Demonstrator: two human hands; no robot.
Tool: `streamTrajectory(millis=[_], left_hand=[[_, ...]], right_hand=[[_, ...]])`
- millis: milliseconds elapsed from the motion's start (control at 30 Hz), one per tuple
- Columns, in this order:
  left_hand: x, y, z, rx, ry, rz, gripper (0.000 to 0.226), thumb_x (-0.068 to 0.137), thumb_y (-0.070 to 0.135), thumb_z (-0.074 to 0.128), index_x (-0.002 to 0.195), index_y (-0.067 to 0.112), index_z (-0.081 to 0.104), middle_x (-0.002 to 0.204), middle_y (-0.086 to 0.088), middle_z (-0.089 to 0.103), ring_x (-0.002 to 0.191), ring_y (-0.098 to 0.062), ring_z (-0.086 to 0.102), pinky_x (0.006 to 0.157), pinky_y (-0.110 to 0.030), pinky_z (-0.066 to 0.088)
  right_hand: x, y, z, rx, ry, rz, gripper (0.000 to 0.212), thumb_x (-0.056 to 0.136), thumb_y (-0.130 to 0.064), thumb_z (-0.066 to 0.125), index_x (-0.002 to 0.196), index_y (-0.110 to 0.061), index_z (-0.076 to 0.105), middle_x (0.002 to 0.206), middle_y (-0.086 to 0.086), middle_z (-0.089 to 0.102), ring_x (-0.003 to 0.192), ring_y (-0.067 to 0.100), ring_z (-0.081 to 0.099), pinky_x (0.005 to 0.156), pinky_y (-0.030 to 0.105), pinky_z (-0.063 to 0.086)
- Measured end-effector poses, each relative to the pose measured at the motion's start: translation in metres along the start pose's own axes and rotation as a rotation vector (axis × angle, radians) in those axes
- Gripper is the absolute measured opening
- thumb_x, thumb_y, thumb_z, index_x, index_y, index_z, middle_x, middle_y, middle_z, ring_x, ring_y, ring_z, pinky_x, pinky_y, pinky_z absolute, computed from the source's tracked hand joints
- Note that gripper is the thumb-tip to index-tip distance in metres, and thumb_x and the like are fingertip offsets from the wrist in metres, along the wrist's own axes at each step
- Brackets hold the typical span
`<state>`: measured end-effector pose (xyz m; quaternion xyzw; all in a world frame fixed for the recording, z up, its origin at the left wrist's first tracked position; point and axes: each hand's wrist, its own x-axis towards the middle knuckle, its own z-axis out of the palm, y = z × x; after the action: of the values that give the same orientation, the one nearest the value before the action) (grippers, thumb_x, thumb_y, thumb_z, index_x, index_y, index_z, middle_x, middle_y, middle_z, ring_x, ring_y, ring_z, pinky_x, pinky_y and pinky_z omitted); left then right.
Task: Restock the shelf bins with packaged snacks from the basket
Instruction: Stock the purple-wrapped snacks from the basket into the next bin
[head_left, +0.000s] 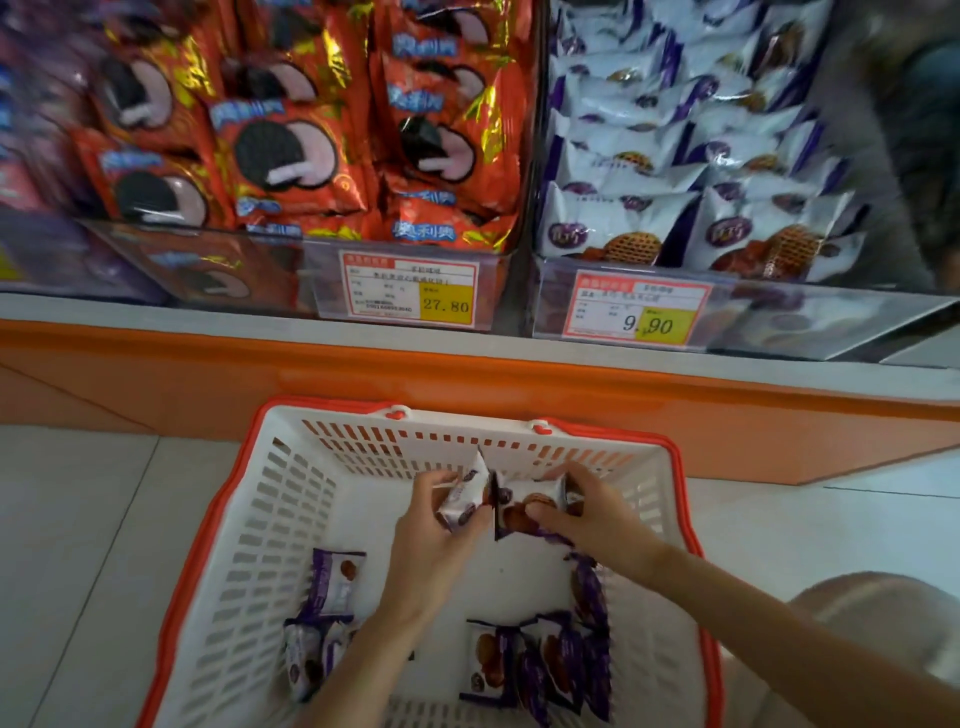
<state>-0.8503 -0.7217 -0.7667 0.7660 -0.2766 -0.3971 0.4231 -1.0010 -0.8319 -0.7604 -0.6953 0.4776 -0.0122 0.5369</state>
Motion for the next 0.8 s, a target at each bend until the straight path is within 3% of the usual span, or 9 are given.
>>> streamTrajectory(millis=[67,133,200,300,400,467,567,667,800], left_hand=[[-0.004,0.015,-0.009,0.021,0.041,0.052,0.027,0.085,0.018,0.069,0.101,0.025,0.049,0.084,0.018,0.06,0.065,0.008,0.06,0.05,-0.013,0.046],[-0.008,0.031,-0.021,0.069,0.065,0.123,0.025,0.087,0.014,0.067,0.093,0.032,0.05,0.075,0.014,0.062,0.064,0.004,0.059,0.049,-0.014,0.042],[-0.01,0.048,-0.032,0.159,0.061,0.291,0.031,0.086,0.013,0.066,0.092,0.039,0.05,0.084,0.017,0.062,0.076,0.004,0.059,0.055,-0.01,0.044],[-0.012,0.076,-0.047,0.312,0.058,0.631,0.028,0.081,0.029,0.058,0.108,0.034,0.051,0.101,0.021,0.051,0.092,0.007,0.053,0.067,-0.004,0.043],[-0.013,0.109,-0.058,0.449,0.107,0.901,0.038,0.081,0.033,0.053,0.118,0.024,0.05,0.109,0.013,0.048,0.088,-0.001,0.053,0.064,-0.012,0.047],[-0.014,0.133,-0.064,0.48,0.178,1.078,0.035,0.086,0.031,0.052,0.119,0.019,0.051,0.112,0.007,0.05,0.094,-0.007,0.054,0.073,-0.015,0.047],[-0.017,0.168,-0.066,0.49,0.288,1.276,0.031,0.096,0.034,0.047,0.118,0.013,0.05,0.115,0.002,0.051,0.104,-0.016,0.052,0.094,-0.025,0.042],[-0.016,0.197,-0.068,0.399,0.351,1.351,0.031,0.094,0.027,0.053,0.119,0.011,0.048,0.117,-0.003,0.048,0.112,-0.017,0.049,0.099,-0.036,0.04],[-0.011,0.228,-0.068,0.361,0.494,1.383,0.036,0.087,0.01,0.057,0.122,0.011,0.047,0.119,-0.011,0.04,0.125,0.005,0.032,0.105,-0.017,0.031]], right_hand=[[-0.003,-0.009,-0.01,-0.032,-0.035,-0.026,0.032,0.087,-0.034,0.065,0.114,-0.025,0.05,0.117,-0.011,0.056,0.103,0.008,0.058,0.08,0.017,0.052],[-0.007,-0.02,-0.022,-0.128,-0.065,-0.051,0.034,0.086,-0.038,0.065,0.114,-0.029,0.049,0.118,-0.01,0.058,0.101,0.008,0.059,0.086,0.026,0.054],[-0.013,-0.036,-0.037,-0.252,-0.078,-0.103,0.036,0.085,-0.043,0.064,0.115,-0.032,0.048,0.113,-0.01,0.06,0.098,0.008,0.06,0.087,0.029,0.053],[-0.028,-0.065,-0.058,-0.425,-0.05,-0.253,0.036,0.086,-0.048,0.061,0.116,-0.036,0.047,0.104,-0.017,0.056,0.091,0.005,0.058,0.078,0.022,0.052],[-0.042,-0.088,-0.077,-0.707,0.173,-0.624,0.035,0.088,-0.052,0.055,0.115,-0.03,0.053,0.101,-0.015,0.058,0.084,0.009,0.061,0.063,0.018,0.045],[-0.05,-0.1,-0.089,-0.803,0.269,-0.846,0.034,0.086,-0.048,0.052,0.109,-0.023,0.058,0.098,-0.009,0.062,0.08,0.01,0.062,0.055,0.018,0.043],[-0.063,-0.121,-0.106,-0.761,0.295,-1.011,0.032,0.088,-0.044,0.054,0.11,-0.021,0.053,0.099,-0.005,0.064,0.083,0.009,0.061,0.058,0.021,0.05],[-0.075,-0.14,-0.122,-0.594,0.36,-0.987,0.038,0.086,-0.052,0.054,0.112,-0.026,0.047,0.103,-0.009,0.064,0.084,0.005,0.061,0.061,0.025,0.054],[-0.088,-0.156,-0.139,-0.243,0.407,-0.783,0.034,0.076,-0.067,0.054,0.101,-0.046,0.046,0.094,-0.023,0.06,0.082,0.0,0.059,0.065,0.022,0.051]])
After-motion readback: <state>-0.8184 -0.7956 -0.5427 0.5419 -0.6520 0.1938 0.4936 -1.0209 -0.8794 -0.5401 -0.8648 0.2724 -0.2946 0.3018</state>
